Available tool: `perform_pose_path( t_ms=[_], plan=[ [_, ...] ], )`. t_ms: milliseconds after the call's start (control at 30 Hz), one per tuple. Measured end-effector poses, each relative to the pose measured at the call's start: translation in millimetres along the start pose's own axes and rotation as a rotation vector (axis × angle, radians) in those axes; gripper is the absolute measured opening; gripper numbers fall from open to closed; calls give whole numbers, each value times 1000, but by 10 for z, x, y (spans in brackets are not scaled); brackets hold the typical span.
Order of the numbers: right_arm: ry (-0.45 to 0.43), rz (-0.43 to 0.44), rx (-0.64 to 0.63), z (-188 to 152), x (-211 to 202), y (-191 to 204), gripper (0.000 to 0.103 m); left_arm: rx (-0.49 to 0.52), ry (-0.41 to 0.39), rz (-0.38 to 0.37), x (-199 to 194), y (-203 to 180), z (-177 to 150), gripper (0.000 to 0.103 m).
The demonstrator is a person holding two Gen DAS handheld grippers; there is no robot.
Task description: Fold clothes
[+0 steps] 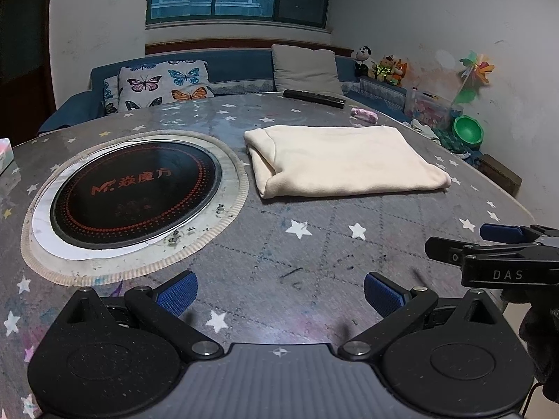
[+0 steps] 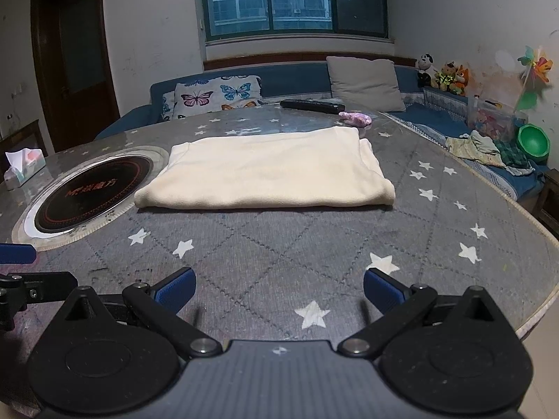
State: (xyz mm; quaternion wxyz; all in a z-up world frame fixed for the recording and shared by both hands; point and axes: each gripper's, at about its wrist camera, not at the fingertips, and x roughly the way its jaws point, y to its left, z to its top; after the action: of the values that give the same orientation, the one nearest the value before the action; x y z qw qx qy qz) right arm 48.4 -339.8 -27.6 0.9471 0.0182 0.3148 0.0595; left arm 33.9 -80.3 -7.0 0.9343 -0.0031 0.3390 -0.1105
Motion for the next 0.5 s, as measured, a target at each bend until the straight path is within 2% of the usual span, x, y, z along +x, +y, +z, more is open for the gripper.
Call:
perform_pose_path(
  t_ms=[500],
  plan=[
    [7, -5, 9, -9, 29, -23, 103, 16, 15, -7, 56, -71, -12, 103]
  ],
)
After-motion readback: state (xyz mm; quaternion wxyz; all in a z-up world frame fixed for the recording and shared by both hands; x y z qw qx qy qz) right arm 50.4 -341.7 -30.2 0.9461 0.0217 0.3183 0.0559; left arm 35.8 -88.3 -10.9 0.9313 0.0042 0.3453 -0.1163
